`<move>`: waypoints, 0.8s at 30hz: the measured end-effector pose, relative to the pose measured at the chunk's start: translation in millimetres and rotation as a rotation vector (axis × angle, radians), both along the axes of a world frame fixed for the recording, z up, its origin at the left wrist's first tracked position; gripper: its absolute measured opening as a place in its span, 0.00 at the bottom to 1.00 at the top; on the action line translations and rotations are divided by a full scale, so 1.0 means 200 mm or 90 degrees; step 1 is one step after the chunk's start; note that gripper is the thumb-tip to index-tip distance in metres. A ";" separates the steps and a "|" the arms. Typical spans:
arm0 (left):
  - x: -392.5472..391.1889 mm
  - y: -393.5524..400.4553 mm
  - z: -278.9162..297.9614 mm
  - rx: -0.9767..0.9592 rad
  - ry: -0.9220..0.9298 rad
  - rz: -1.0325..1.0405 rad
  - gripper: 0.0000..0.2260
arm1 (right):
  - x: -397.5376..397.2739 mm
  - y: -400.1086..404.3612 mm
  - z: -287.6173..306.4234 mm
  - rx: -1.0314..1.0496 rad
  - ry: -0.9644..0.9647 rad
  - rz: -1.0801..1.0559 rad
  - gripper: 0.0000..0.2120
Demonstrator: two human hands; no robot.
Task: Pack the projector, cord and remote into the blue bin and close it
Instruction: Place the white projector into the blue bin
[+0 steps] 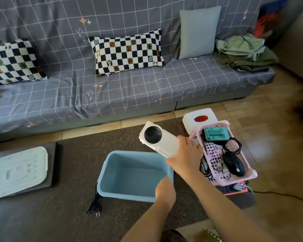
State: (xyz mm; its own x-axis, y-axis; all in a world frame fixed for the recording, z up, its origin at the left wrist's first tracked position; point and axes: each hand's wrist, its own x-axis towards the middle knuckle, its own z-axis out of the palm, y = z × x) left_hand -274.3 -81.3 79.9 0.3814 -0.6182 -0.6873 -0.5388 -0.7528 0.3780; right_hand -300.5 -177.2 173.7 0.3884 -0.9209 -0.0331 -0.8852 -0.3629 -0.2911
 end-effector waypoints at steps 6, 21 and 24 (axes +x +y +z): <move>0.05 0.02 -0.06 -0.007 0.102 0.101 0.22 | 0.05 0.07 -0.01 0.029 -0.023 0.073 0.34; 0.50 0.33 -0.11 -0.125 0.107 0.594 0.16 | 0.21 0.19 0.02 0.096 -0.030 0.184 0.36; 0.67 0.44 -0.09 -0.166 0.134 0.778 0.20 | 0.26 0.21 -0.01 0.131 0.012 0.229 0.38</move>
State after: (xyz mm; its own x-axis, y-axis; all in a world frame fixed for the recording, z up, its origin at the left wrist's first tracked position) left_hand -141.2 7.7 61.3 0.6959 -0.0667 -0.7150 0.5411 -0.6058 0.5832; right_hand -248.8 -135.3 172.4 0.6817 -0.7000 -0.2128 -0.7185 -0.5857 -0.3751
